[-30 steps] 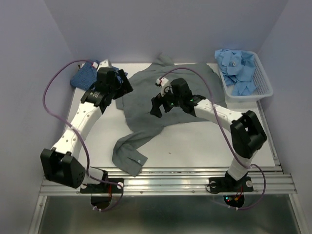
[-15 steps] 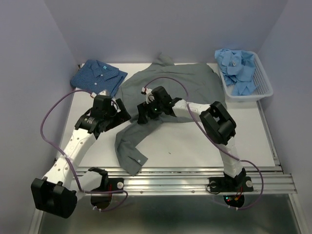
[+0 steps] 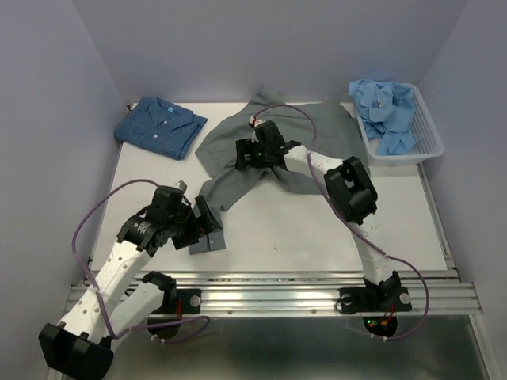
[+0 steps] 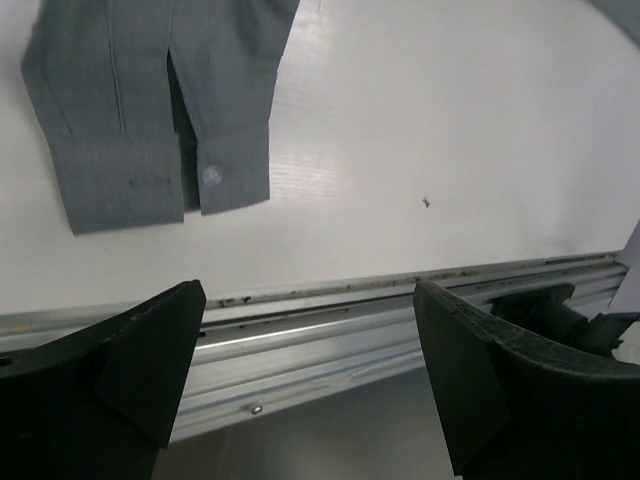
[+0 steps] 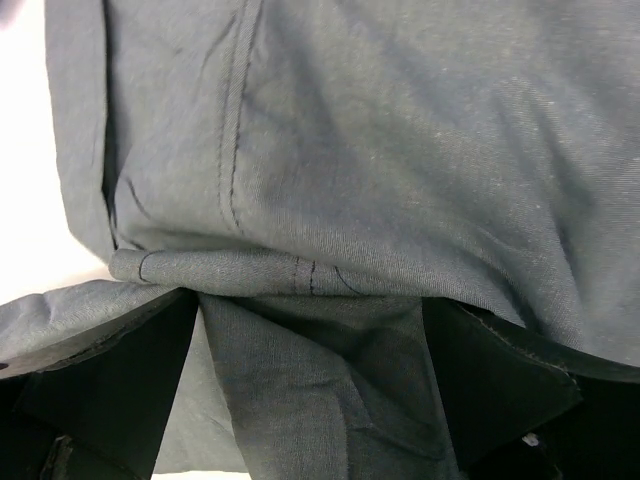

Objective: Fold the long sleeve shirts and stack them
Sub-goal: Flatten the shirt out

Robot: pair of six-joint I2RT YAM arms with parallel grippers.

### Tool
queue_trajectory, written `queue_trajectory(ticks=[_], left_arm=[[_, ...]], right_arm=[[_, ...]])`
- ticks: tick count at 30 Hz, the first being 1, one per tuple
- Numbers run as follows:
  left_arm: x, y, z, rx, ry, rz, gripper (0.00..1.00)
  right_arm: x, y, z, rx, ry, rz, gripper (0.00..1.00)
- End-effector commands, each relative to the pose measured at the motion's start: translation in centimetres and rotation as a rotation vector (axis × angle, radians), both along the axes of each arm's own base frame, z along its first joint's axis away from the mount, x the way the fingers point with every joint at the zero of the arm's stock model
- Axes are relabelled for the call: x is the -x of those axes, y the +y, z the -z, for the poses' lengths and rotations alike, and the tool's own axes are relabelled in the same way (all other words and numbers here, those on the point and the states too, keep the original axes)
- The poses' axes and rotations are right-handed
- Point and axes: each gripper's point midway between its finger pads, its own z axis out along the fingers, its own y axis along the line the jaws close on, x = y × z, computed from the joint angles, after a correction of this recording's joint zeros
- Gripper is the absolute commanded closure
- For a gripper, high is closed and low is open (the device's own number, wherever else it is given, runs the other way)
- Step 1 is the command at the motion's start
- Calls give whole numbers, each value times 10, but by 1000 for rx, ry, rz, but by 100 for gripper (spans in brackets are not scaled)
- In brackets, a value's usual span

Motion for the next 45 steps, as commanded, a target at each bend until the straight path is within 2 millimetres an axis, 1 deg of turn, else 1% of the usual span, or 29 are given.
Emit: queue_trajectory(ticks=[1, 6, 7, 8, 10, 11, 12, 14, 15, 16, 19, 21, 23, 24, 25, 27, 28, 29, 30, 32, 33, 35, 36, 37, 38, 39, 40, 42, 45], left_arm=[[13, -1, 10, -8, 86, -42, 1], [-18, 32, 44, -234, 149, -225, 1], [-20, 35, 50, -272, 172, -234, 1], [-23, 42, 62, -331, 218, -262, 1], [-23, 49, 75, -395, 271, -281, 1], [-21, 50, 80, -402, 292, -298, 1], [-19, 50, 84, -409, 304, -301, 1], [-22, 50, 92, -410, 316, -314, 1], [-27, 46, 94, -402, 306, -305, 1], [-29, 48, 99, -429, 320, -309, 1], [-41, 45, 108, -440, 315, -298, 1], [-45, 35, 120, -420, 332, -241, 1], [-41, 25, 132, -397, 376, -205, 1], [-37, 24, 138, -400, 389, -194, 1], [-36, 23, 143, -404, 399, -190, 1], [-29, 24, 152, -430, 431, -177, 16], [-29, 25, 153, -438, 436, -173, 36], [-29, 26, 153, -446, 438, -172, 78], [-37, 25, 147, -450, 419, -174, 100], [-41, 28, 135, -477, 408, -172, 100], [-54, 26, 117, -474, 344, -176, 100], [-59, 26, 95, -471, 295, -165, 100], [-65, 23, 70, -442, 224, -150, 100], [-66, 22, 57, -419, 185, -141, 100], [-62, 9, 11, -307, 55, -58, 100], [-62, 9, 10, -306, 54, -57, 100], [-55, 0, -8, -236, 5, -16, 100], [-39, -14, -29, -125, -38, 64, 100], [-25, -24, -43, -42, -74, 123, 100]], right_arm=[[0, -23, -8, 79, 12, 66, 0], [13, -27, -66, 21, -54, 39, 0], [15, -28, -74, 14, -65, 36, 0], [18, -31, -96, -5, -98, 36, 0], [22, -40, -109, 2, -120, 56, 0], [20, -51, -117, 0, -126, 92, 0], [18, -64, -139, -11, -161, 144, 0], [14, -98, -144, -43, -133, 247, 0], [17, -110, -162, -94, -136, 294, 0], [18, -132, -152, -88, -110, 339, 0], [24, -164, -158, -75, -140, 408, 0], [30, -201, -161, -28, -175, 509, 0], [38, -227, -173, -39, -199, 575, 0], [46, -242, -160, -27, -175, 610, 0], [46, -267, -159, -39, -167, 678, 0], [56, -291, -164, -60, -173, 737, 0], [63, -304, -152, -45, -152, 768, 0], [68, -307, -151, -35, -154, 777, 0], [73, -311, -154, -31, -163, 784, 0], [86, -318, -138, 16, -127, 798, 0], [91, -320, -132, 30, -110, 811, 0], [107, -332, -109, 78, -48, 855, 0], [113, -335, -100, 90, -25, 883, 0], [119, -348, -90, 128, -3, 928, 0], [136, -377, -64, 173, 67, 1033, 0], [136, -378, -62, 182, 71, 1037, 0], [140, -390, -54, 197, 91, 1075, 0], [142, -394, -42, 215, 125, 1084, 0], [139, -397, -29, 224, 151, 1100, 0]])
